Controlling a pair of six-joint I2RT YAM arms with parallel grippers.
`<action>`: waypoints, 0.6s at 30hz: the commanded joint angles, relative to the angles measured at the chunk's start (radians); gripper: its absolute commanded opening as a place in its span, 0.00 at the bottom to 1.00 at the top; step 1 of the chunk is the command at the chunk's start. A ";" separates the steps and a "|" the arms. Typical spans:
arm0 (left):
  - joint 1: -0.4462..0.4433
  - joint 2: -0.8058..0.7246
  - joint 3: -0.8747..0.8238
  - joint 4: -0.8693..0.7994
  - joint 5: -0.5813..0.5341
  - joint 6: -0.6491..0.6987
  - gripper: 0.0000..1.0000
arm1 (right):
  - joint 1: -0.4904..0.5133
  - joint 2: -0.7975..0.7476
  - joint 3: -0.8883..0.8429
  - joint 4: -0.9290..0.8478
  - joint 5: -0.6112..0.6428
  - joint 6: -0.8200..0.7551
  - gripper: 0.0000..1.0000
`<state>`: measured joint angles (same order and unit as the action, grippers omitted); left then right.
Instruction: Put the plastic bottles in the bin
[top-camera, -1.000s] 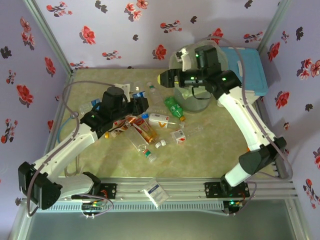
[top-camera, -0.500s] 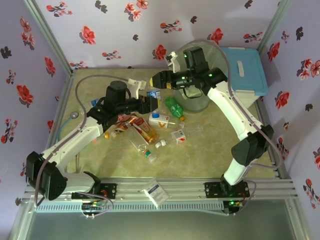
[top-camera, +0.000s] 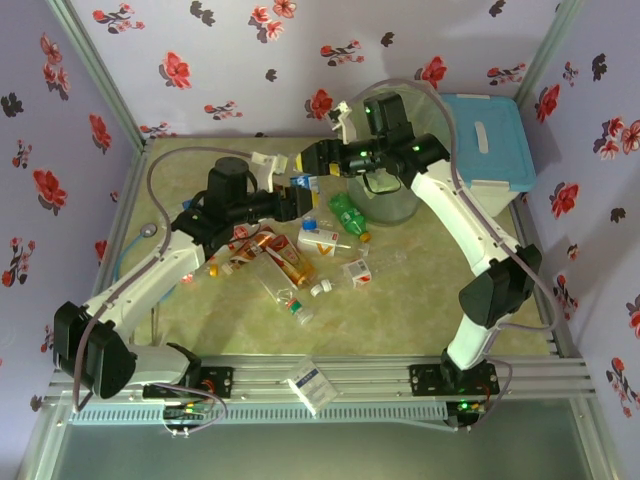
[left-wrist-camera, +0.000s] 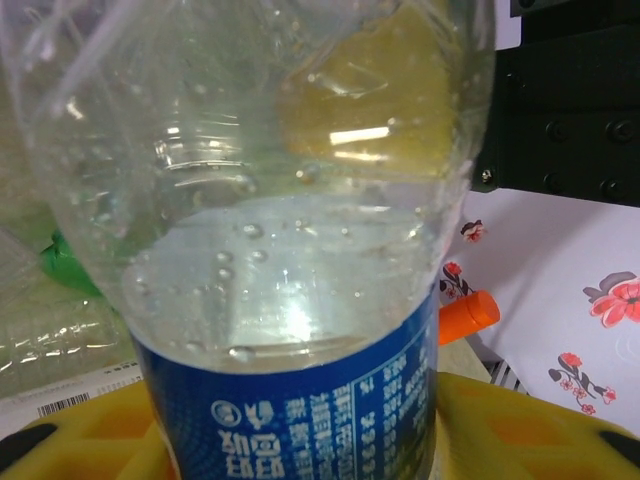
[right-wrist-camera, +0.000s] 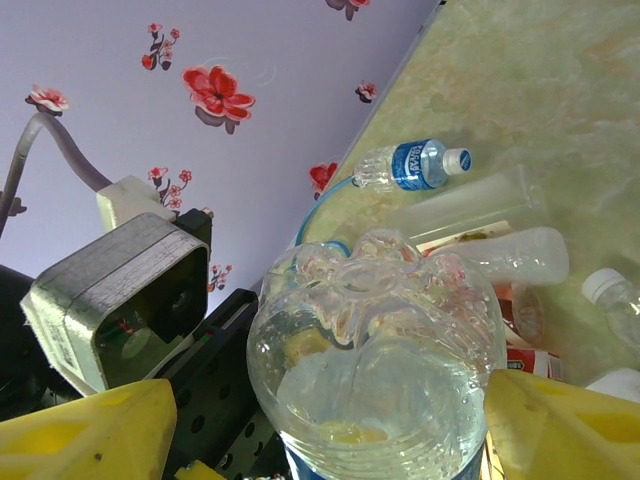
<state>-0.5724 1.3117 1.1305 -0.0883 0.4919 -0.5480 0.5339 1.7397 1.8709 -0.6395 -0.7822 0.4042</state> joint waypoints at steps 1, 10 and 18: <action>0.006 -0.005 0.024 0.132 0.058 0.002 0.00 | 0.011 0.031 0.011 -0.020 -0.055 0.009 0.81; 0.029 -0.006 0.021 0.177 0.093 -0.033 0.00 | 0.011 0.053 0.064 -0.118 -0.024 -0.082 0.88; 0.034 0.007 0.023 0.161 0.129 -0.018 0.00 | -0.002 0.057 0.090 -0.184 0.084 -0.136 0.89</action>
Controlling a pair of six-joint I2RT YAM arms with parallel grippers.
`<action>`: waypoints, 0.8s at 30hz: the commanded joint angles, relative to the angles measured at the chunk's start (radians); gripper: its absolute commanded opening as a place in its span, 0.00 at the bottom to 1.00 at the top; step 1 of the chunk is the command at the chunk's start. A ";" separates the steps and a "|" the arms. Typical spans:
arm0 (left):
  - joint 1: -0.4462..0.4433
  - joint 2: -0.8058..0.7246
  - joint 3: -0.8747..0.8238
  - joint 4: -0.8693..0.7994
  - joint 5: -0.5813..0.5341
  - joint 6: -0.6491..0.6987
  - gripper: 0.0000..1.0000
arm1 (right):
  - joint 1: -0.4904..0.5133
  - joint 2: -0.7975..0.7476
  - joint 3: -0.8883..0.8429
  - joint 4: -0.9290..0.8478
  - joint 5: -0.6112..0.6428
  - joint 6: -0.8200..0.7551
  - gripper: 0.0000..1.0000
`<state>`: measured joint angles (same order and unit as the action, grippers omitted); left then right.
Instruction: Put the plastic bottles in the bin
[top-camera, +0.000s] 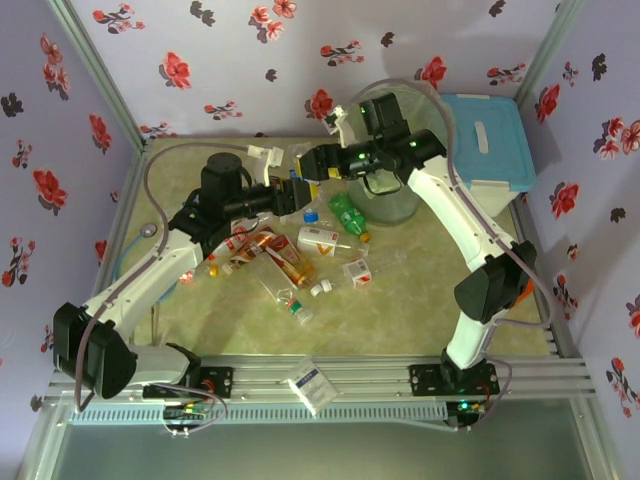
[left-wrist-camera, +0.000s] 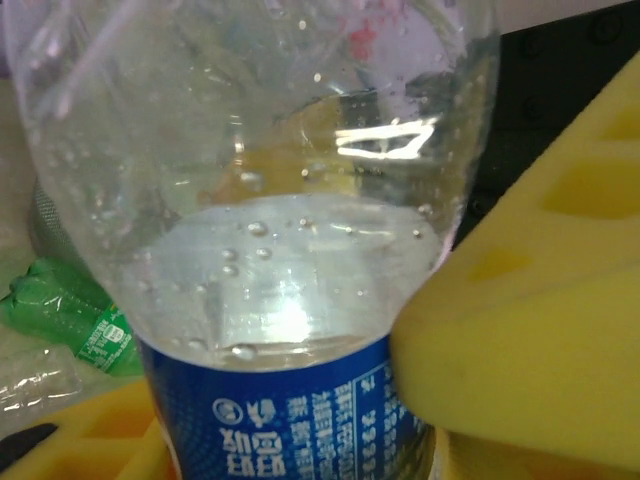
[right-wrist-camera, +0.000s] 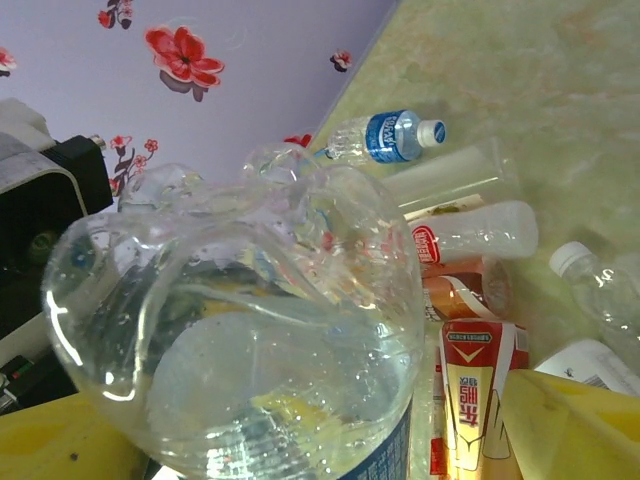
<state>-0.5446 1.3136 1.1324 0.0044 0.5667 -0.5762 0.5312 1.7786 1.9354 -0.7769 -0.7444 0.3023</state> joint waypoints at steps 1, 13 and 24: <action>0.006 0.010 0.022 0.068 0.061 0.009 0.00 | 0.001 0.021 0.024 -0.032 0.037 -0.023 0.89; 0.006 0.041 0.004 0.118 0.099 -0.022 0.00 | 0.000 0.022 -0.033 0.163 -0.062 0.092 0.73; 0.051 0.036 -0.028 0.155 0.098 -0.076 0.46 | -0.035 -0.004 -0.035 0.206 -0.028 0.108 0.57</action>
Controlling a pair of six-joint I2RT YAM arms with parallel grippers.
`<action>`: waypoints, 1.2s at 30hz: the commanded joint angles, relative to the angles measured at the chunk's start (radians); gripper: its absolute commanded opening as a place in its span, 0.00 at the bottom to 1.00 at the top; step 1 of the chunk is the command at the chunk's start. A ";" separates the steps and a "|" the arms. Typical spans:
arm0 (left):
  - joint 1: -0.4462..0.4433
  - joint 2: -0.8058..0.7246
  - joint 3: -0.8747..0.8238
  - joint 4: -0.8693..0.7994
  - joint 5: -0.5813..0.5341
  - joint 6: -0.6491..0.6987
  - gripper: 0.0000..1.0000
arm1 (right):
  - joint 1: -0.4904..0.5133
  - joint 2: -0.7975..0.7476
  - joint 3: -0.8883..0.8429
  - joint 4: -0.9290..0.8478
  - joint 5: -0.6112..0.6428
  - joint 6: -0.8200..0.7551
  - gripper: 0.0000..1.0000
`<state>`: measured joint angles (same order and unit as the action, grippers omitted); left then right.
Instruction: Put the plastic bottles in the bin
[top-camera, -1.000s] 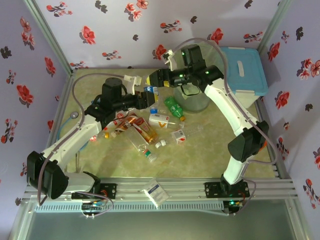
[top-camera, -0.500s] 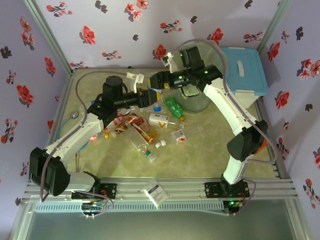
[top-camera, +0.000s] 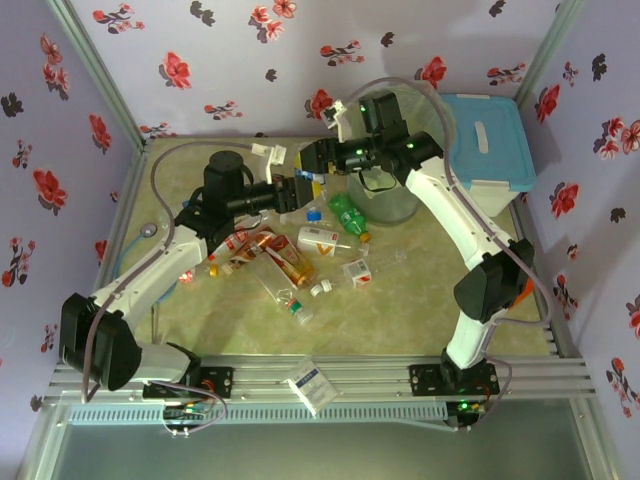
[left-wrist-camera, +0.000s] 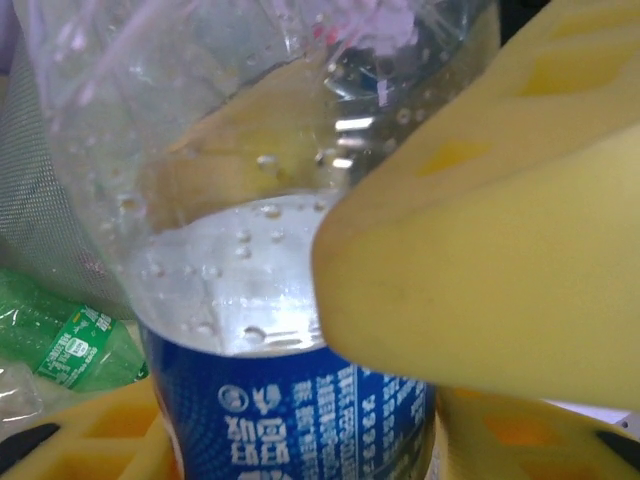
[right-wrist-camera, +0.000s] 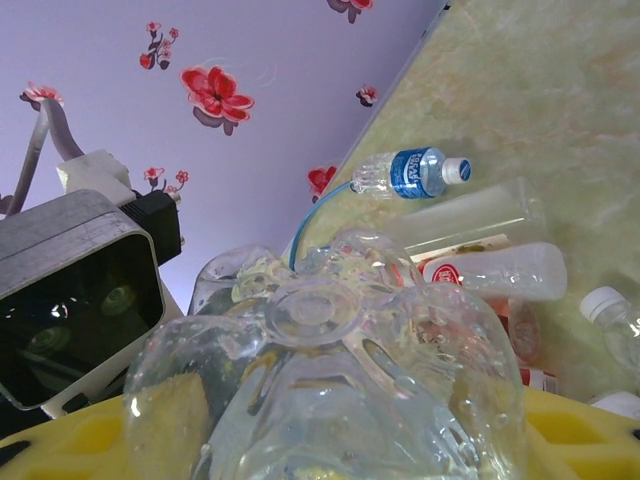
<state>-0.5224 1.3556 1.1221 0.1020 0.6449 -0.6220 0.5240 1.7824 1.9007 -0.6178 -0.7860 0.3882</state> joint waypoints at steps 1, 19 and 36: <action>0.037 -0.011 -0.024 0.057 0.019 -0.035 0.57 | -0.033 -0.011 0.007 0.047 0.021 0.023 0.57; 0.278 -0.275 -0.066 -0.689 -0.369 0.118 0.93 | -0.239 -0.020 0.193 -0.006 0.456 -0.093 0.52; 0.542 -0.475 -0.353 -0.789 -0.680 -0.285 0.98 | -0.358 0.190 0.341 -0.160 0.607 -0.181 0.53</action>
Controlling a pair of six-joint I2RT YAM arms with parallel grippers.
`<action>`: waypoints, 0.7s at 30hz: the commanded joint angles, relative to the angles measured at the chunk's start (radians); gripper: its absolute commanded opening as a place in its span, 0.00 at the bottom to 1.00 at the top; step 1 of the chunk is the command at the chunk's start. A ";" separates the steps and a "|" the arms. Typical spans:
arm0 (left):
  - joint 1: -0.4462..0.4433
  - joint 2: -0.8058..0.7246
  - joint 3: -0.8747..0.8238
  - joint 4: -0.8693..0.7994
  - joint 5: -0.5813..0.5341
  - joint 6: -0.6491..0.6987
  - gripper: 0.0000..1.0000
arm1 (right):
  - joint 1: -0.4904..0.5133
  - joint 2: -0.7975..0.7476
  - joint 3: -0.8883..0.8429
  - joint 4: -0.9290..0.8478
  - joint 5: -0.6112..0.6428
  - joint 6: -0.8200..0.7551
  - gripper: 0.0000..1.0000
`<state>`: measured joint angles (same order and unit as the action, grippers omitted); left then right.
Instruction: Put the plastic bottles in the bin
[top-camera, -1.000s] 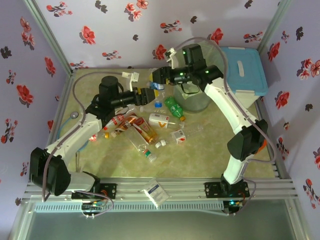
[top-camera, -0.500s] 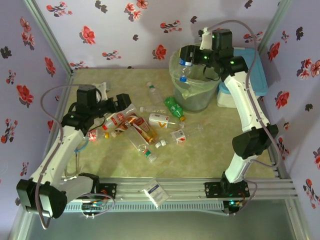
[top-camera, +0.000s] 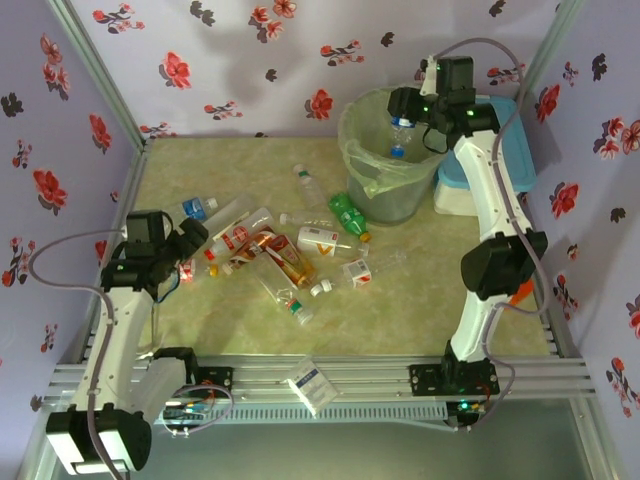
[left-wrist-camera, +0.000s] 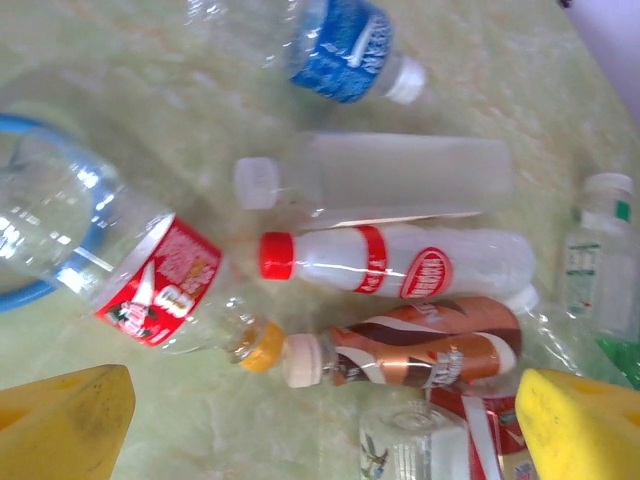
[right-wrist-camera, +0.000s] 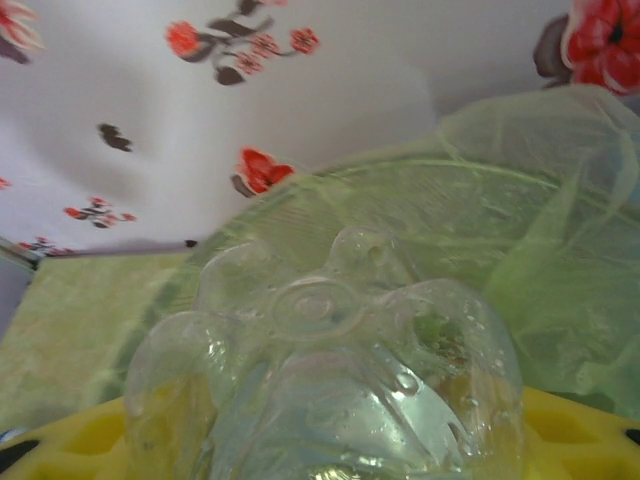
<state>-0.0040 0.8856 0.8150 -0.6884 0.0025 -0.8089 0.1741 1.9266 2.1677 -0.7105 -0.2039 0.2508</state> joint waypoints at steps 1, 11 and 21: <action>0.031 -0.004 -0.067 0.011 -0.037 -0.127 0.98 | -0.008 0.071 0.100 -0.097 0.028 -0.054 0.53; 0.044 0.088 -0.177 0.162 -0.022 -0.284 0.98 | -0.007 0.251 0.228 -0.297 0.066 -0.119 0.54; 0.043 0.163 -0.249 0.268 -0.017 -0.358 0.98 | -0.007 0.331 0.230 -0.333 0.057 -0.142 0.72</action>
<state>0.0330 1.0328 0.5854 -0.4694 -0.0078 -1.1240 0.1680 2.2471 2.3631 -1.0161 -0.1593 0.1314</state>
